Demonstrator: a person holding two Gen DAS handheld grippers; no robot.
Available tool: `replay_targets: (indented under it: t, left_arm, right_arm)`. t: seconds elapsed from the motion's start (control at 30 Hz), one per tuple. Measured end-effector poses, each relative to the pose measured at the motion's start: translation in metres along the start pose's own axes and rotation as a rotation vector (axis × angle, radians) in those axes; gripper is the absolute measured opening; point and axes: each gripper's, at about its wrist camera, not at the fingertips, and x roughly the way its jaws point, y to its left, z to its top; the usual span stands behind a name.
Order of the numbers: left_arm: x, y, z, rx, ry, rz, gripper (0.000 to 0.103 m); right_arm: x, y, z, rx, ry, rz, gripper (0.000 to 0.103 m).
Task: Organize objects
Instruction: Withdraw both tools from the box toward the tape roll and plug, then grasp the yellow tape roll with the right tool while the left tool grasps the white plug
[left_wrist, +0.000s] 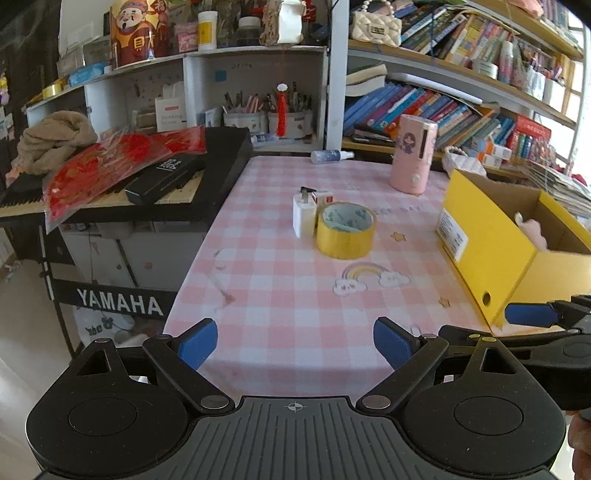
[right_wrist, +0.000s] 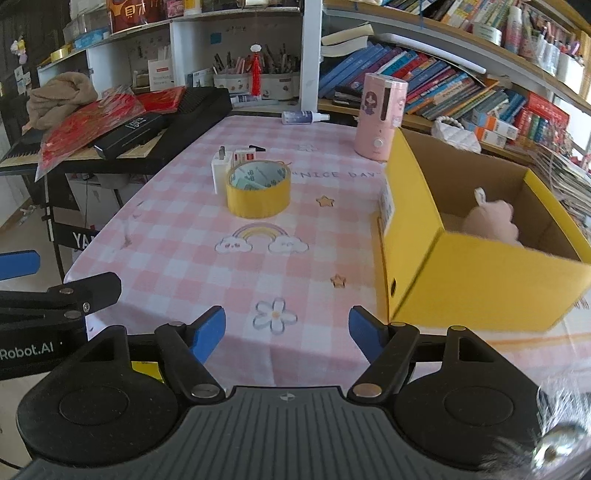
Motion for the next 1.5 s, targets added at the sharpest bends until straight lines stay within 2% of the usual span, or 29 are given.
replay_targets:
  t: [0.73, 0.97, 1.03, 1.1, 1.27, 1.5]
  left_arm:
    - [0.079, -0.010, 0.061, -0.037, 0.016, 0.062, 0.093]
    - [0.099, -0.002, 0.087, -0.057, 0.002, 0.094, 0.093]
    - [0.105, 0.002, 0.094, -0.066, -0.001, 0.103, 0.093]
    - [0.111, 0.005, 0.101, -0.070, -0.002, 0.115, 0.093]
    - [0.124, 0.013, 0.113, -0.083, -0.001, 0.142, 0.093]
    - [0.132, 0.025, 0.115, -0.101, 0.026, 0.173, 0.093]
  right_arm:
    - [0.087, -0.033, 0.076, -0.040, 0.007, 0.063, 0.072]
    - [0.115, -0.031, 0.096, -0.059, 0.016, 0.132, 0.072]
    - [0.124, -0.026, 0.101, -0.084, 0.026, 0.161, 0.074]
    - [0.134, -0.019, 0.105, -0.115, 0.030, 0.174, 0.083]
    - [0.166, -0.005, 0.118, -0.155, 0.036, 0.178, 0.093]
    - [0.208, 0.006, 0.132, -0.140, 0.079, 0.197, 0.095]
